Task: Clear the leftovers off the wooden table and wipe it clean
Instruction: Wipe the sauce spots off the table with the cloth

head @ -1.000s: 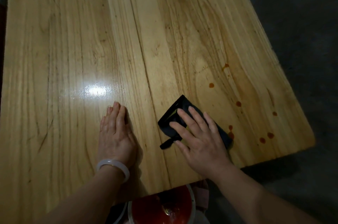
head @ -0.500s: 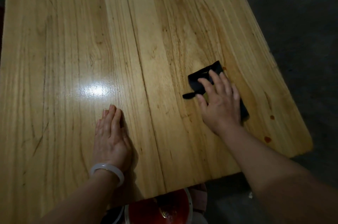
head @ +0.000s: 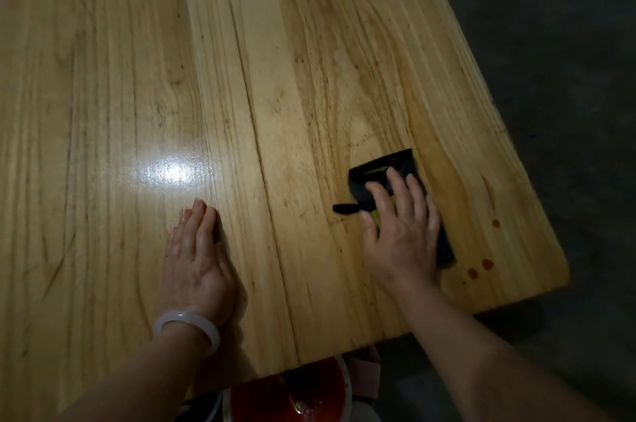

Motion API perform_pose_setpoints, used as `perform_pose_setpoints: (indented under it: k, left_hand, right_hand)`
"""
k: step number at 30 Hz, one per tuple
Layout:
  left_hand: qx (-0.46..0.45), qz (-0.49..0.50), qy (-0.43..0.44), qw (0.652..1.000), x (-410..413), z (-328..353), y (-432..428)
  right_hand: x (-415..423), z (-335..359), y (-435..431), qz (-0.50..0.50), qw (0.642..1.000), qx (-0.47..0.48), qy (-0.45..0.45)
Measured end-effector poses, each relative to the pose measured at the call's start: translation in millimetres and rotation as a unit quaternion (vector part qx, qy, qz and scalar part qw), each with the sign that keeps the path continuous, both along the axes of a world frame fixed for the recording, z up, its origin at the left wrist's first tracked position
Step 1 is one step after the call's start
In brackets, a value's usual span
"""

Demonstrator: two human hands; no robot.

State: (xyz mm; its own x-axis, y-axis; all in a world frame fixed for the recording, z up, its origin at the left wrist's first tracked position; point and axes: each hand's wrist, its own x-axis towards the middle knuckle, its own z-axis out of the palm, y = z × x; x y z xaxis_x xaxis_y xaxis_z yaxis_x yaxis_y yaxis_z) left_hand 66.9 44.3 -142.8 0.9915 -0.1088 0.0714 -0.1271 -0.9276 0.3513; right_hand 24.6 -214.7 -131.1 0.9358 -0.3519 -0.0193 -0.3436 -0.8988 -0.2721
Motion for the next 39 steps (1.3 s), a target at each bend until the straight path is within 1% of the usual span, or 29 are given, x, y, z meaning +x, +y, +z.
perform_pose_setpoints:
  k: [5, 9, 16, 23, 26, 31, 34, 39]
  left_hand:
    - [0.005, -0.003, 0.006, 1.000, 1.6, -0.5, 2.8]
    - [-0.006, -0.002, -0.004, 1.000, 0.5, -2.1, 2.1]
    - [-0.019, 0.004, -0.011, 1.000, 1.4, -4.4, -1.1]
    - [-0.003, -0.004, -0.001, 1.000, 2.5, -5.0, 2.3]
    - [-0.004, -0.001, -0.008, 1.000, 2.3, -2.8, 1.6]
    - [-0.028, 0.011, -0.025, 0.999, -0.3, 0.6, -7.3]
    - [-0.038, 0.014, -0.023, 0.999, -0.7, 2.0, -8.6]
    - [-0.017, 0.001, -0.007, 1.000, 0.9, -1.1, -3.2]
  right_hand:
    - [-27.5, -4.8, -13.8, 0.139, 0.989, -0.006, -0.058]
    - [-38.0, -7.0, -30.3, 0.180, 0.981, -0.022, -0.066]
    - [-42.7, -6.6, -58.3, 0.103, 0.993, -0.027, -0.059]
    - [-30.6, -1.7, -93.3, 0.040, 0.999, -0.013, -0.032]
    - [-27.2, -3.1, -90.8, 0.018, 0.999, -0.005, -0.038]
    - [-18.4, -3.6, -63.0, -0.045, 0.998, 0.000, -0.034]
    - [-9.6, -3.1, -37.6, -0.044, 0.999, 0.000, -0.026]
    - [4.5, -2.3, 8.4, 0.008, 0.999, 0.003, -0.032]
